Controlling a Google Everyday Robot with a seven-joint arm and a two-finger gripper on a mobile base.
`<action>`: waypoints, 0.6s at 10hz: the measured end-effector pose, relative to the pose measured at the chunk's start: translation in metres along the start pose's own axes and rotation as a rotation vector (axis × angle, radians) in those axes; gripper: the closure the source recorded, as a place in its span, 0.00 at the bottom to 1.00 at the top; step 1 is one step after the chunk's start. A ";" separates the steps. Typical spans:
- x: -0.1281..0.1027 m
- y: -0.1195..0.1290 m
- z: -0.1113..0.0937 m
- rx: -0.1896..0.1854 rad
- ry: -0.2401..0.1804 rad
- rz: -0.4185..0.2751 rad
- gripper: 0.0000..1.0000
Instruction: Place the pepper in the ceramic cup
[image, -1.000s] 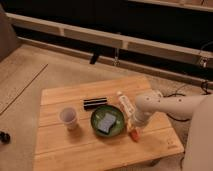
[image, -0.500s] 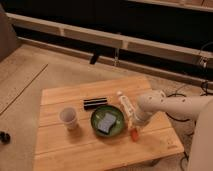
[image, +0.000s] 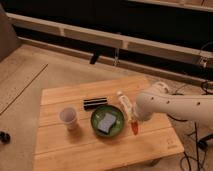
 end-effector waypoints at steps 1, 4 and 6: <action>-0.013 0.010 -0.022 0.025 -0.052 -0.028 1.00; -0.054 0.065 -0.046 0.049 -0.128 -0.161 1.00; -0.064 0.111 -0.023 0.010 -0.094 -0.249 1.00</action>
